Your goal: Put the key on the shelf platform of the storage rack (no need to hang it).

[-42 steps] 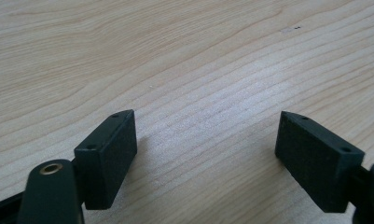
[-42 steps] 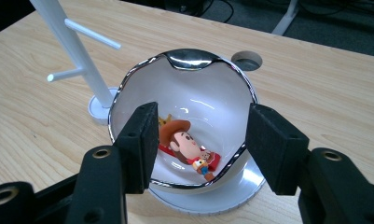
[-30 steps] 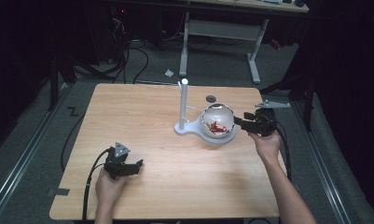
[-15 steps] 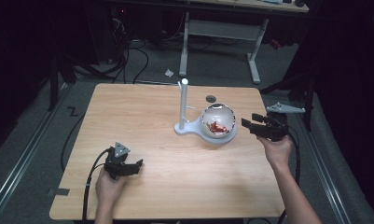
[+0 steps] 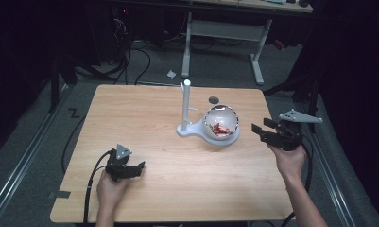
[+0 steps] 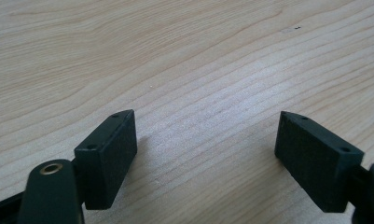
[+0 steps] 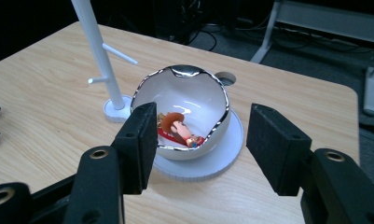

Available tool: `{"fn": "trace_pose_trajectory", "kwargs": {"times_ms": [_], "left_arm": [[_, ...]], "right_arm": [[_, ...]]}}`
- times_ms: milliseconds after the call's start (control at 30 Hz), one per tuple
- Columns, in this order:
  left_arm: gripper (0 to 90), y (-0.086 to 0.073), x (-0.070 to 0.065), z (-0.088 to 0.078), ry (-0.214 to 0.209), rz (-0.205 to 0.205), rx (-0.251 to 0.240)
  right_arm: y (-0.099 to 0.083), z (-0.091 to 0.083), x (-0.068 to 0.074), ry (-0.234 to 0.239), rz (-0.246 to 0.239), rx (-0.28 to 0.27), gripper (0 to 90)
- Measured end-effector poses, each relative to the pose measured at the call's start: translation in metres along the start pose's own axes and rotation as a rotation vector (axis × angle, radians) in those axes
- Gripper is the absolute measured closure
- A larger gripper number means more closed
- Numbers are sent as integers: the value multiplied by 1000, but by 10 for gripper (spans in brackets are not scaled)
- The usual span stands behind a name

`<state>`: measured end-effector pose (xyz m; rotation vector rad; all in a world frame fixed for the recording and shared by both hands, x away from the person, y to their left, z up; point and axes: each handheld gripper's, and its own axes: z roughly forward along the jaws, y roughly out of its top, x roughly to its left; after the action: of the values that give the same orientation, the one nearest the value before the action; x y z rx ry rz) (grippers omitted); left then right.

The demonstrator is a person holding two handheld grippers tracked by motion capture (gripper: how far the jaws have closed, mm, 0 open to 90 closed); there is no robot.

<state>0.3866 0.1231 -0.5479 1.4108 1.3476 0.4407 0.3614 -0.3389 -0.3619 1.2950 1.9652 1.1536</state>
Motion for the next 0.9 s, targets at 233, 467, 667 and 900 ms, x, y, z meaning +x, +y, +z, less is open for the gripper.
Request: {"fn": "trace_pose_trajectory", "kwargs": {"times_ms": [233, 467, 667, 900], "left_arm": [[211, 0, 0, 0, 0, 0, 0], [210, 0, 0, 0, 0, 0, 0], [211, 0, 0, 0, 1, 0, 0], [210, 0, 0, 0, 1, 2, 1]], "right_arm": [[-11, -14, -6, -8, 46, -20, 437], [-28, -27, -10, -8, 77, -32, 437], [-33, -30, -5, -1, 68, -33, 437], [-41, -30, 11, 57, 65, -51, 438]]}}
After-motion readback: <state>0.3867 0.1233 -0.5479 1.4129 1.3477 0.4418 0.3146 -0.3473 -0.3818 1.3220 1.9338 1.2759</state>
